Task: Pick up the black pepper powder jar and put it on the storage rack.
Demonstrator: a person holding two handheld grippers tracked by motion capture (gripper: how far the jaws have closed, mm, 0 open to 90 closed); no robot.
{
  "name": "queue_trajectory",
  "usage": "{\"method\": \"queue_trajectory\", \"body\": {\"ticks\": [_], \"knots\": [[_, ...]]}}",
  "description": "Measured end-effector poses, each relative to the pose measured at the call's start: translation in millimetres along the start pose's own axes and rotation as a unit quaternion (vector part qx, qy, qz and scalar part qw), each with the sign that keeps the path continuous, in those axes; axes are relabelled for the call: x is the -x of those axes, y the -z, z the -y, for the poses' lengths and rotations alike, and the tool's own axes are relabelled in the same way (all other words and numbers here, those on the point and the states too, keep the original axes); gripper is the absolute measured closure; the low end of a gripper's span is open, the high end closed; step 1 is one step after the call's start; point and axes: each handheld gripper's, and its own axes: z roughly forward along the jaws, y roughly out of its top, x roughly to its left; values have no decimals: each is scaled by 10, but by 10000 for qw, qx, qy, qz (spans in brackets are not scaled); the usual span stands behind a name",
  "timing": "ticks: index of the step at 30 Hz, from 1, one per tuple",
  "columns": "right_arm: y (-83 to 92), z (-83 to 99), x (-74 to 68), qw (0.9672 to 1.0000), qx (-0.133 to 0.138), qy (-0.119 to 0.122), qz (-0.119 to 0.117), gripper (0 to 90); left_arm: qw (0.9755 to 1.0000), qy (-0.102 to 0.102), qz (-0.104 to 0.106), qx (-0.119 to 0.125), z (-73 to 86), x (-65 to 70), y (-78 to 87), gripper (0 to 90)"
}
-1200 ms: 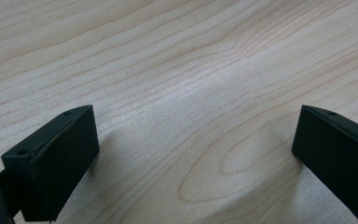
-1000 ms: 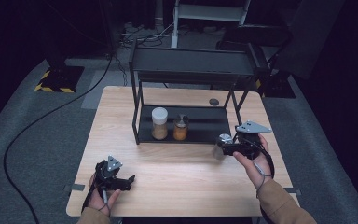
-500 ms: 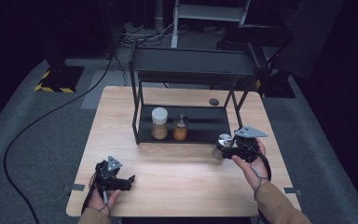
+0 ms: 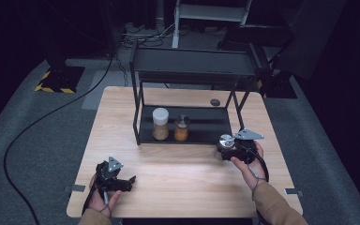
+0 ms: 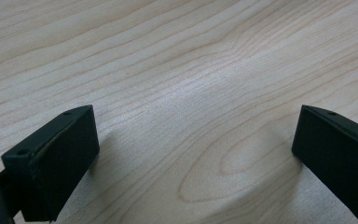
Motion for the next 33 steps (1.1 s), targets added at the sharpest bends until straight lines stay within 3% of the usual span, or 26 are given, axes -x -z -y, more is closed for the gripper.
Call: {"method": "queue_trajectory", "body": {"ticks": [11,19,33], "knots": [[-135,65,32,9998,-162,-79,-31,144,10000,2,0,1,0,0,0,5],[-246,52,15,9991,-415,-13,-83,290,10000,0,-1,1,0,0,0,5],[-231,-2,-21,9991,-392,117,-144,313,10000,5,-1,2,1,2,0,5]]}}
